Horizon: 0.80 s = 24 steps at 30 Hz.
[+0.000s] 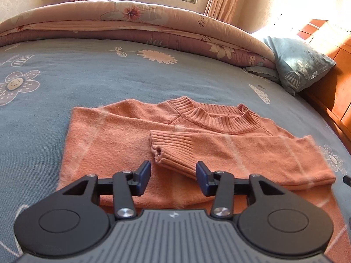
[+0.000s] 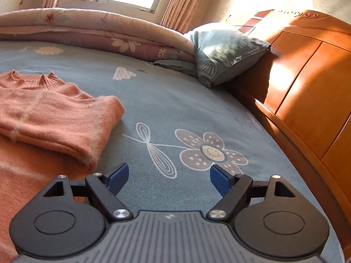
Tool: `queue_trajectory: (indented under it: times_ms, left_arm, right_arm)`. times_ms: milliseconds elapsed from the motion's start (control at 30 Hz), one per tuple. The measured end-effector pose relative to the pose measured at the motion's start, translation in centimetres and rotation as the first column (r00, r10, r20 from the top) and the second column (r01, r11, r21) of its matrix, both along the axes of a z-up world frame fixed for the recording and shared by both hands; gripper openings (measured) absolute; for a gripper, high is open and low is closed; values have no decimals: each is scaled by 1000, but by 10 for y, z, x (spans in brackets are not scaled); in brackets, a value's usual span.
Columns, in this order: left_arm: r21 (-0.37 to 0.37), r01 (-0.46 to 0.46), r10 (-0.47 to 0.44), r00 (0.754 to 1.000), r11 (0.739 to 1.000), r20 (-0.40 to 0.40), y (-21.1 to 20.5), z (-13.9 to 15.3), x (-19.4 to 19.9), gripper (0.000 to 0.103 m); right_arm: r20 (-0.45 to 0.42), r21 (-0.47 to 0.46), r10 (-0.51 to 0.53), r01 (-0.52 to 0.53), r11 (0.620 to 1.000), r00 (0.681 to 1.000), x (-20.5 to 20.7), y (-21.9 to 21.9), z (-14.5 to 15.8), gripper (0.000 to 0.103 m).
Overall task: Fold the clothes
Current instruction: 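Open the left gripper and lift it off the cuff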
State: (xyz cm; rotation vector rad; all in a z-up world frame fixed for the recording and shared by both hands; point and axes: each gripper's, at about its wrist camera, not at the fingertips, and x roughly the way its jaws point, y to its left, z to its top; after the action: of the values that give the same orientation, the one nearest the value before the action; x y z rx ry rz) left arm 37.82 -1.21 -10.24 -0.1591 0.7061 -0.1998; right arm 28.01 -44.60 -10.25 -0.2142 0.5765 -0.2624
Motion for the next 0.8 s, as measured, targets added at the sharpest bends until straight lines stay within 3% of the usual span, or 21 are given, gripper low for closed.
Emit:
queue_trajectory:
  times_ms: [67, 167, 233, 467, 600, 700, 800]
  left_arm:
    - [13, 13, -13, 1000, 1000, 10, -4, 8, -3, 51]
    - [13, 50, -50, 998, 999, 25, -15, 19, -4, 55]
    - [2, 84, -84, 996, 997, 30, -24, 25, -3, 59]
    - [-11, 210, -210, 978, 978, 15, -70, 28, 5, 60]
    - [-14, 262, -262, 965, 965, 6, -93, 27, 10, 61]
    - [-13, 291, -291, 957, 957, 1, -113, 29, 18, 61]
    - [-53, 332, -333, 943, 942, -13, -140, 31, 30, 61]
  right_arm:
    - [25, 79, 19, -21, 997, 1000, 1, -4, 9, 52]
    - [71, 200, 72, -85, 976, 995, 4, -3, 16, 30]
    - [104, 242, 118, -140, 960, 988, 7, 5, 16, 26]
    - [114, 280, 259, -281, 918, 959, 36, 51, 4, 26]
    - [17, 336, 229, -222, 916, 973, 52, 48, -18, 26]
    - [24, 386, 229, -221, 896, 973, 43, 32, -28, 22]
    - [47, 408, 212, -212, 888, 976, 22, 33, -14, 25]
